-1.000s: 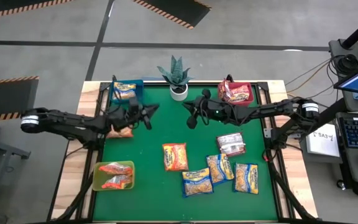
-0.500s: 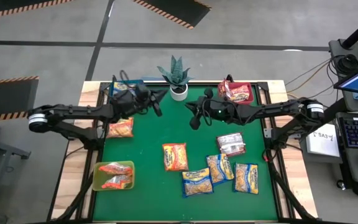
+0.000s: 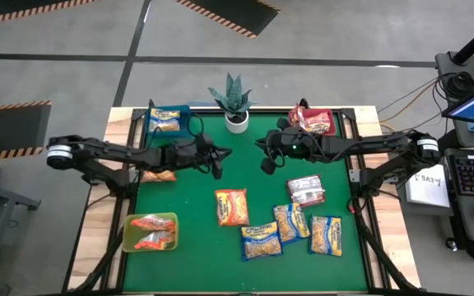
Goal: Sort Maruchan noodles
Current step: Put the orange noodle pack into the yellow bin
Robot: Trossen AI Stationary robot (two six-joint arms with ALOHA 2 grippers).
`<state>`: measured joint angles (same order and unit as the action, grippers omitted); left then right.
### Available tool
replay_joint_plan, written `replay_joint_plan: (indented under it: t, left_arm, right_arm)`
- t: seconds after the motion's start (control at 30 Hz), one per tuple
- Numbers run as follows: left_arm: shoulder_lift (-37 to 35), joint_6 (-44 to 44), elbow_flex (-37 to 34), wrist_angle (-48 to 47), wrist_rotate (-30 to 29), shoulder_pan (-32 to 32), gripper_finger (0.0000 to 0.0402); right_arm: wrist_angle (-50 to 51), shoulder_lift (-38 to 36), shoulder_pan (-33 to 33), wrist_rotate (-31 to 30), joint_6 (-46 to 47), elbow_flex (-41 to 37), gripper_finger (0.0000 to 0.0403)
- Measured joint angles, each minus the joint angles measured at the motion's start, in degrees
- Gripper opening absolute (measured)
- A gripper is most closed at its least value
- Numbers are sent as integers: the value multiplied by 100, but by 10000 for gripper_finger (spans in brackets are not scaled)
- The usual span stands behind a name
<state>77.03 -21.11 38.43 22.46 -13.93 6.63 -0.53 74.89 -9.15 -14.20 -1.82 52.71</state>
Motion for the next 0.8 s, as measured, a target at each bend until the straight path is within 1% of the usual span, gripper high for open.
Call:
replay_joint_plan:
  t: [0.17, 0.23, 0.3, 0.4, 0.5, 0.57, 0.67, 0.8]
  left_arm:
    - [136, -94, 281, -124, 5, -50, 0]
    - [127, -109, 532, -526, 165, -46, 0]
    - [112, -130, 871, -1350, 340, -50, 0]
    - [143, -275, 1462, -2890, 379, -84, 0]
    - [251, -385, 1917, -4042, 347, -166, 0]
    - [349, -462, 2090, -4536, 358, -264, 0]
    - [448, -554, 2182, -4899, 417, -440, 0]
    - [638, -557, 2182, -4996, 444, -755, 0]
  right_arm:
    - [-170, -61, -24, 136, 356, 0, 33]
    - [-173, -162, -28, 302, 367, -1, 33]
    - [-191, -235, -33, 600, 227, -15, 33]
    - [-182, -304, -26, 997, 32, -39, 33]
    - [-187, -351, -26, 1027, -114, -39, 33]
    - [-190, -363, -28, 1016, -162, -39, 33]
    - [-135, -365, -28, 1020, -187, -42, 33]
    - [68, -365, -26, 1023, -234, -42, 33]
